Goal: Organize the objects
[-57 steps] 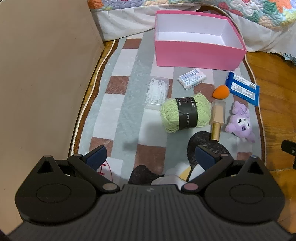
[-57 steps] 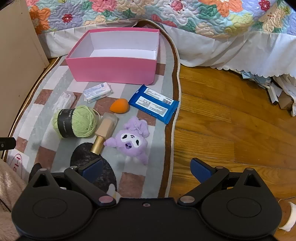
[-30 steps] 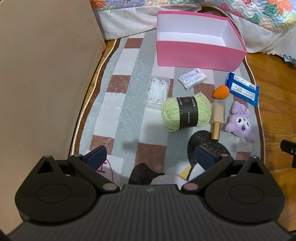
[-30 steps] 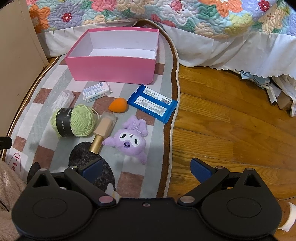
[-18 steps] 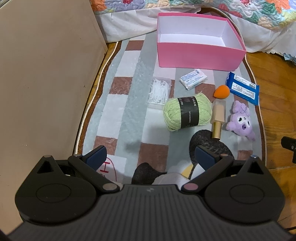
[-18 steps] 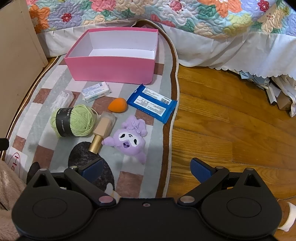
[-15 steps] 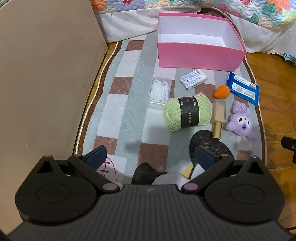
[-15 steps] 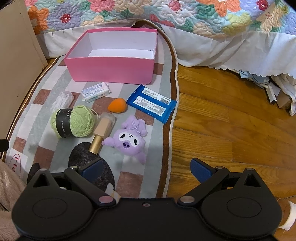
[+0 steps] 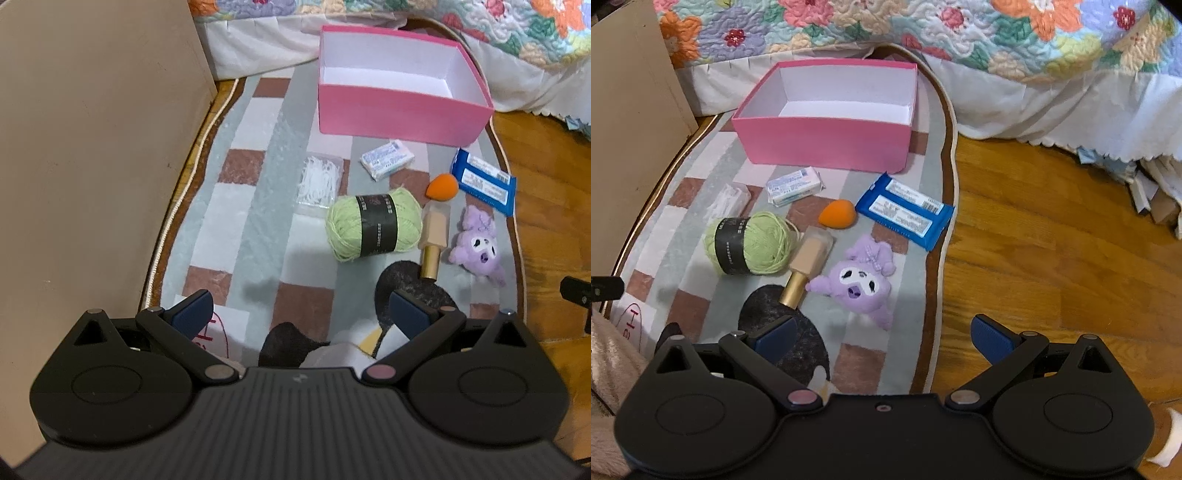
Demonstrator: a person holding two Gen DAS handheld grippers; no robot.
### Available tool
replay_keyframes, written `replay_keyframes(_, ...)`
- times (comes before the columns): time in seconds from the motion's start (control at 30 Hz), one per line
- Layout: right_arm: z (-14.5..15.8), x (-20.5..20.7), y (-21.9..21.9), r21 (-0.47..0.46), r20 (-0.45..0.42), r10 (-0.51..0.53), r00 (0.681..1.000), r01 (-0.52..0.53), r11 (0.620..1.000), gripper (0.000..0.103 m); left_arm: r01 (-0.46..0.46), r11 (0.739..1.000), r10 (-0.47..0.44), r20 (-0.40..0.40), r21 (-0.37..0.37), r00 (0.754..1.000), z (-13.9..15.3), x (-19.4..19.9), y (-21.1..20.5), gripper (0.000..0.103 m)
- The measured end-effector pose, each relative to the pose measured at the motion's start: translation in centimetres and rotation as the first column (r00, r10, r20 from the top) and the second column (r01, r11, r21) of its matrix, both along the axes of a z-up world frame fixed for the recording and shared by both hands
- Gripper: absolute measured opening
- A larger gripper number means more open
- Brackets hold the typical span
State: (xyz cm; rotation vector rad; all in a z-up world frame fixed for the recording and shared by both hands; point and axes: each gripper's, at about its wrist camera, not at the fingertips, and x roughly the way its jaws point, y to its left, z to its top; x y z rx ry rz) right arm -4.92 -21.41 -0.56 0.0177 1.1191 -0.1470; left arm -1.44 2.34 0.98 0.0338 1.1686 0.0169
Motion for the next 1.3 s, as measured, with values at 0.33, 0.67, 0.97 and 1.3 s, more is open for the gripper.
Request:
replay_keyframes(0.33,2.1,-0.2,1.2,-0.038,0.051,0.033,0.998,-0.031,0.999,0.102,-0.003,1.0,0.002,0.025,0.008,1.0,1.6,-0.1,0.7,0.103)
replay_keyframes(0.67,4.6,1.2,4.5,-0.103,0.259,0.422,0.869,-0.41,0.906,0.1,0.073,0.997,-0.074,0.115,0.012,0.991,3.5,3.0,0.6,0.103)
replay_keyframes(0.97,0.3,6.7,5.7,0.064,0.332,0.526,0.783,-0.575,0.816,0.1,0.061,0.995,-0.062,-0.005,-0.081,0.998,-2.4,11.2,-1.4,0.101)
replay_keyframes(1.3,-4.9,10.4,6.1,0.251,0.202,0.551,0.81,-0.586,0.77,0.101,0.076,0.969,-0.09,-0.05,-0.237,0.995,-9.7,13.7,-0.9,0.097)
